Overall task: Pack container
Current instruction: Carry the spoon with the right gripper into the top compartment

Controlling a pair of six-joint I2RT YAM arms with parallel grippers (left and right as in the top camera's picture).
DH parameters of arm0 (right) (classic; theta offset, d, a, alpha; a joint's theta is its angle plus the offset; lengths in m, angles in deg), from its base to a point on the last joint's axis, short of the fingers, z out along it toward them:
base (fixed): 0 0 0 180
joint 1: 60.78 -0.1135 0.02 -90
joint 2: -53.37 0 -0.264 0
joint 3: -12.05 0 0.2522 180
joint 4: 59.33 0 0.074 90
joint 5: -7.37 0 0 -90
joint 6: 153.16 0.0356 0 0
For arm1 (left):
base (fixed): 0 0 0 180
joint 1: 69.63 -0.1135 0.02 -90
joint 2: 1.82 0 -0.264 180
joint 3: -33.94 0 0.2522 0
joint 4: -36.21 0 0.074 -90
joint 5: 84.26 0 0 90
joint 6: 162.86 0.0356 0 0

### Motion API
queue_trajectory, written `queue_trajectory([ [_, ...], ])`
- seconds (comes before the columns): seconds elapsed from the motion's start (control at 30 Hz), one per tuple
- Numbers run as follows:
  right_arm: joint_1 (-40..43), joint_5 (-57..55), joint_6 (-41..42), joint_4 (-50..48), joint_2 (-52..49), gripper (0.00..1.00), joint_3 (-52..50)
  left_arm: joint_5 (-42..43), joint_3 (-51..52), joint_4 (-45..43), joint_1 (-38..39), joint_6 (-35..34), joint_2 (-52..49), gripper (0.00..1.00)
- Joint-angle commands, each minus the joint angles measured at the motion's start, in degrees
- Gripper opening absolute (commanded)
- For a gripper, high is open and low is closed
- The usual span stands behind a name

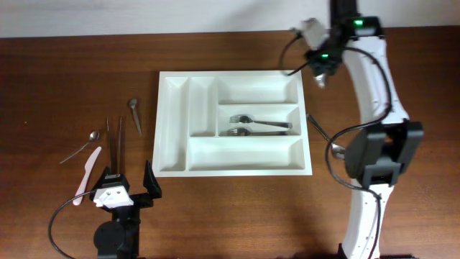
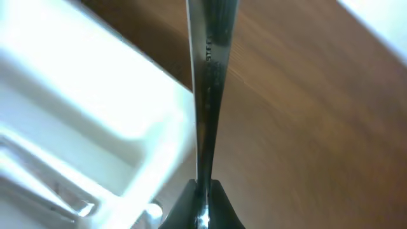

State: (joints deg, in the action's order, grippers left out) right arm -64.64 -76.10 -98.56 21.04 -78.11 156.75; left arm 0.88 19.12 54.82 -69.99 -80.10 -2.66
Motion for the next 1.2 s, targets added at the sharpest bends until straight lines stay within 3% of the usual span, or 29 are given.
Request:
queue_trajectory([
  [0.0,-5.31,4.04,-17.9,0.0,-0.04,0.04,1.18,0.61,0.37,-0.11,-0.17,0.92,0.55,0.99],
  [0.17,-10.99,4.04,-31.52,0.0,-0.09,0.04,0.9,0.61,0.37,-0.11,-0.17,0.92,0.55,0.99],
  [0.27,-13.09,4.07,-34.6,0.0,-0.37,0.04,0.85,0.61,0.37,-0.13,-0.17,0.92,0.55,0.99],
  [0.87,-13.64,5.55,-34.25,-1.42,-7.78,0.04,0.48,0.61,0.37,-0.11,-0.2,0.92,0.55,0.99],
  [0.93,-13.35,5.53,-34.23,-2.21,-7.78,0.28,0.48,0.61,0.37,-0.11,-0.17,0.92,0.55,0.99],
  [0.97,-13.18,5.53,-34.23,-2.56,-7.78,0.34,0.48,0.61,0.37,-0.11,-0.17,0.92,0.55,0.99],
  [1.17,-11.61,5.46,-27.54,-4.76,-7.78,0.46,0.48,0.61,0.37,-0.11,-0.17,0.92,0.55,0.99],
])
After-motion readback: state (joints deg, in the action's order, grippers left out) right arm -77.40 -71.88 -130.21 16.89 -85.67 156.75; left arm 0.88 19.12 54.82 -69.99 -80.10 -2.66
